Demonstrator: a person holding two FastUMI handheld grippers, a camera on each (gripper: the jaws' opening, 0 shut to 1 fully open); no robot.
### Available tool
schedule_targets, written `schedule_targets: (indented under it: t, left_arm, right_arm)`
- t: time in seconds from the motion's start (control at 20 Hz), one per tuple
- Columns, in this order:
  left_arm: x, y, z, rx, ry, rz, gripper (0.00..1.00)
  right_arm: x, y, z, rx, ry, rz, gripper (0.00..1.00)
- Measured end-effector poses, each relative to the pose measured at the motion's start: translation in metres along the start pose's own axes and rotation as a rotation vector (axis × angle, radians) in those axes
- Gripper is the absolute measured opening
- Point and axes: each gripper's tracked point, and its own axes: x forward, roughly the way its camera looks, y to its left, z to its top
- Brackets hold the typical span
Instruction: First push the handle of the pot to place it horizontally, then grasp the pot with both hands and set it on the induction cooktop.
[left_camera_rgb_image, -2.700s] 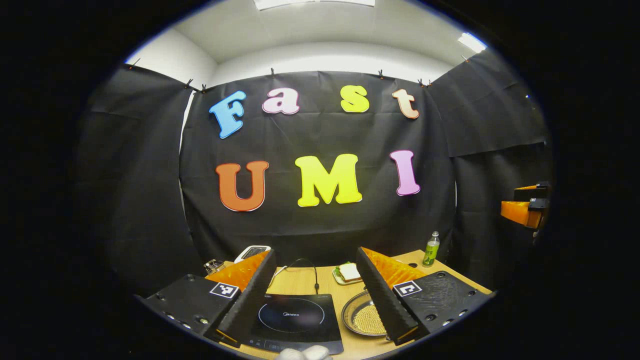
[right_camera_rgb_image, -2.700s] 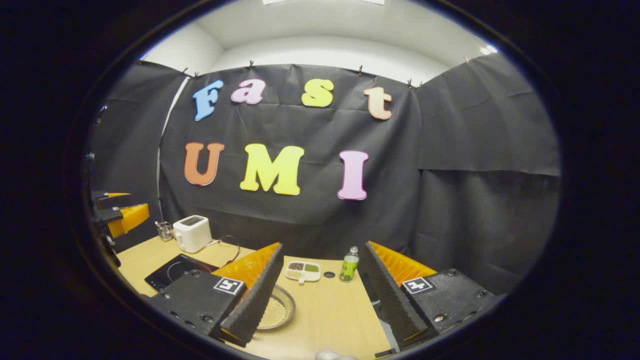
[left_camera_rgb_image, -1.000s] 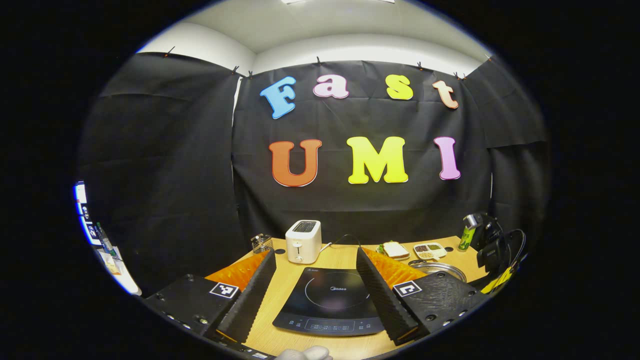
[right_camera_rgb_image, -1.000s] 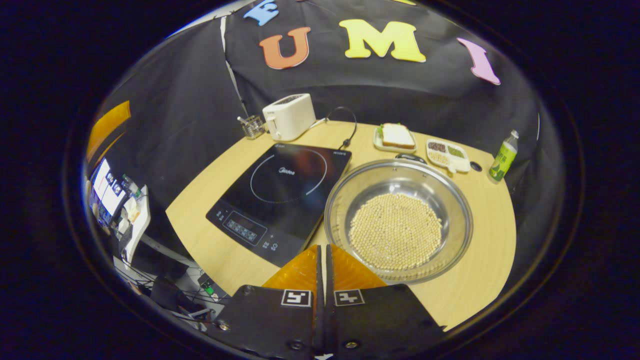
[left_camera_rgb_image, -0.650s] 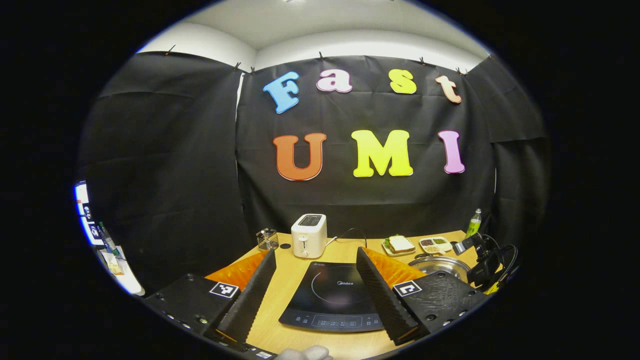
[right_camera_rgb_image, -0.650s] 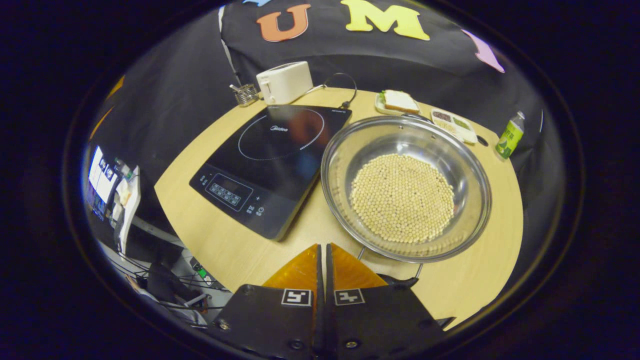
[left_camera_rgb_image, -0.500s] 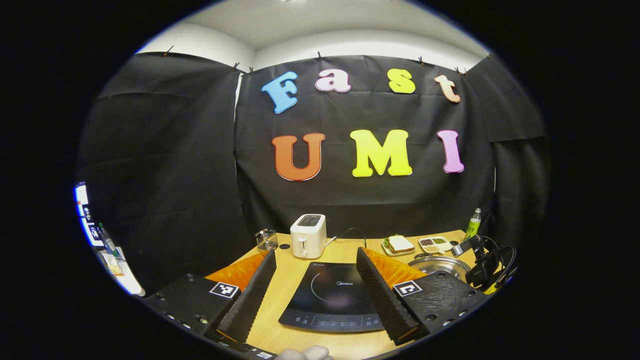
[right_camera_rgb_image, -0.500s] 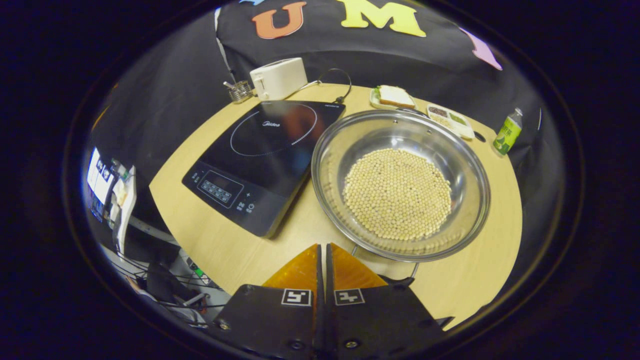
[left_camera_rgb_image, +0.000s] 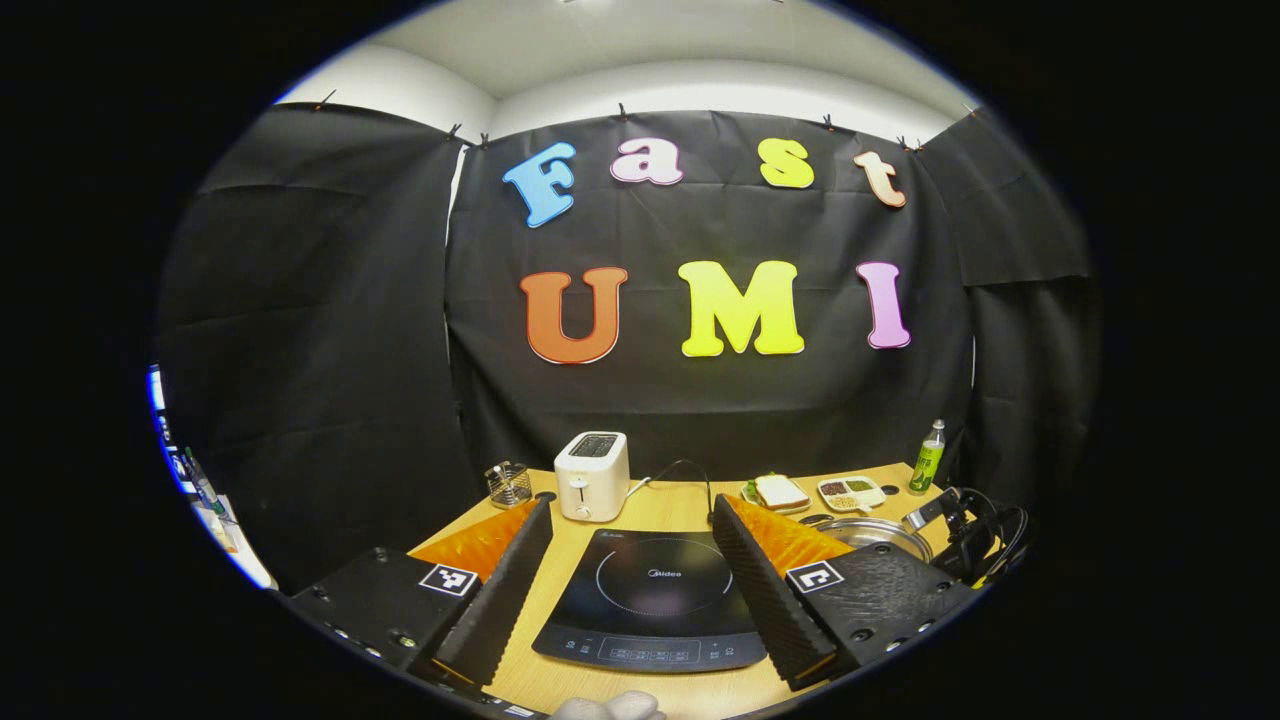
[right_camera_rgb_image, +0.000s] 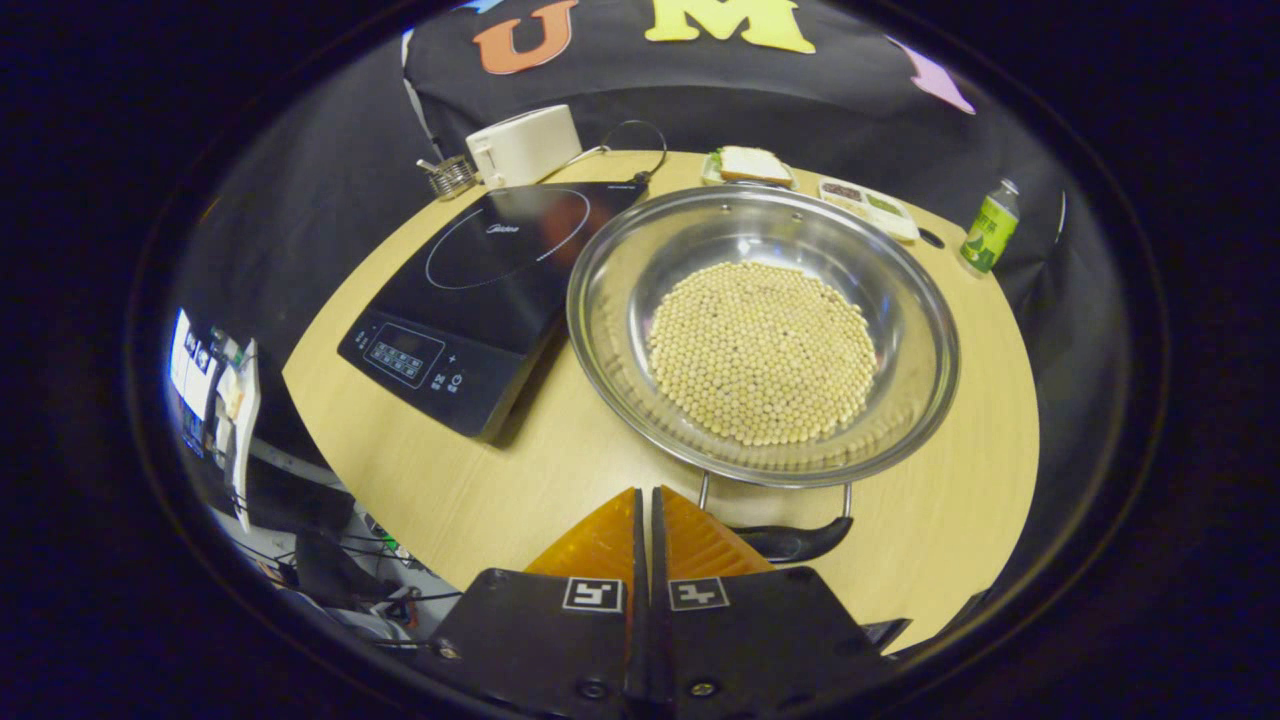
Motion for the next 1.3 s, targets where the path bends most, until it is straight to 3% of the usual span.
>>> schedule_targets:
  t: [0.1,0.15,0.85,1.15,1.3]
  left_arm:
    - [0.004,-0.004,-0.001,0.0,0.002,-0.012,0.96]
    - [0.006,-0.007,0.0,-0.001,0.001,-0.019,0.96]
    - [0.03,-0.038,-0.009,-0.03,0.022,-0.093,0.96]
    - [0.041,-0.058,-0.012,-0.039,0.043,-0.097,0.96]
    - [0.047,-0.065,-0.016,-0.019,0.052,-0.094,0.96]
  right_arm:
    - [-0.001,-0.014,-0.003,0.019,0.0,-0.023,0.04]
    - [-0.003,-0.021,-0.004,0.033,-0.004,-0.034,0.0]
    - [-0.022,-0.136,0.001,0.187,-0.038,-0.221,0.01]
    - [-0.022,-0.179,0.015,0.176,-0.052,-0.273,0.04]
    - [-0.02,-0.196,0.023,0.128,-0.054,-0.294,0.0]
